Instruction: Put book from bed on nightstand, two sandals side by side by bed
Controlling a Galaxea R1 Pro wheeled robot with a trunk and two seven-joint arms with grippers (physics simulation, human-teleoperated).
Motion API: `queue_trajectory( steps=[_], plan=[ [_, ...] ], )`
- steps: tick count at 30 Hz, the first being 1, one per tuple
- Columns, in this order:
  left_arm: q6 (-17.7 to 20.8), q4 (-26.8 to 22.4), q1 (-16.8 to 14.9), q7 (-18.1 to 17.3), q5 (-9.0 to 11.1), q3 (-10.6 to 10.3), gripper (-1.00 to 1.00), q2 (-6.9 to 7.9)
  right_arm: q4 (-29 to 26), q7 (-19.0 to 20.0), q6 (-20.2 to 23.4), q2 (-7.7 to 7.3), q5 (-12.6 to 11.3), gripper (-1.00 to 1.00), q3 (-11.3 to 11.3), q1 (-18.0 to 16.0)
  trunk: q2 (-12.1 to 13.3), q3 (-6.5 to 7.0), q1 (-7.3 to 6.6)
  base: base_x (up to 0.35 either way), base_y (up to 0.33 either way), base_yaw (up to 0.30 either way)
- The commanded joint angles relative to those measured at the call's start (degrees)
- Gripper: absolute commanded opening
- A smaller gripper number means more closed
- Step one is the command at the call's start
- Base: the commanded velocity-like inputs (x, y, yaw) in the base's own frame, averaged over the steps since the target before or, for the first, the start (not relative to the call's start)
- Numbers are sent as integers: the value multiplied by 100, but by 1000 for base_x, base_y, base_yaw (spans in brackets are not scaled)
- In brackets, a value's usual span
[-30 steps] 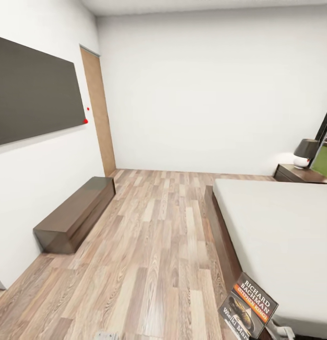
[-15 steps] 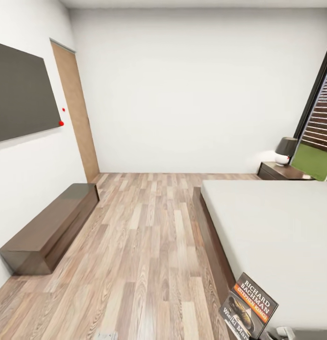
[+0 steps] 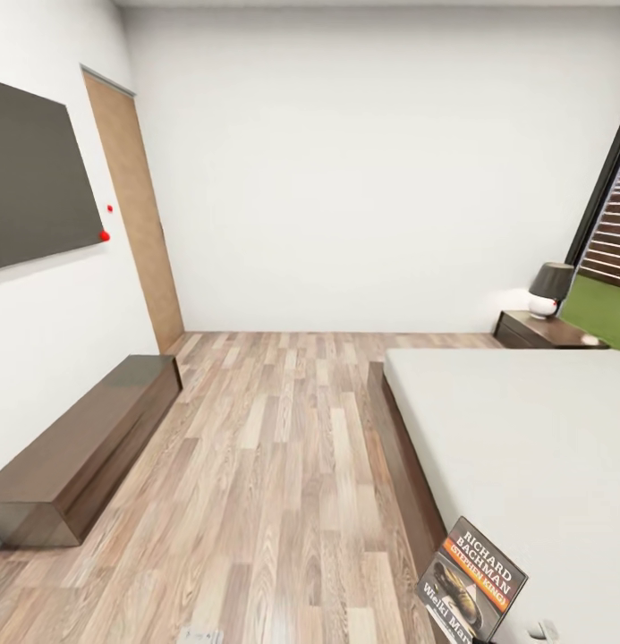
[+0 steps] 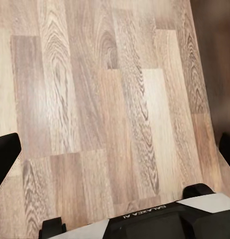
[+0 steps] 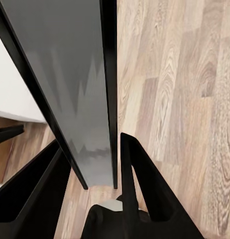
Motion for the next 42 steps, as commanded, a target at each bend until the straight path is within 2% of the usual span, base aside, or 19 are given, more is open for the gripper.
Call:
queue_trajectory(
  steps=[1,42],
  plan=[
    [-21,5,-5,-14,-59,49,100,1,0,23,28,1,5,-100,-41,-6,-10,-11,6,327,0,0],
    [-28,-2,-5,-23,-50,58,100,1,0,26,13,1,13,-100,-32,-6,-10,-11,6,327,0,0]
  ],
)
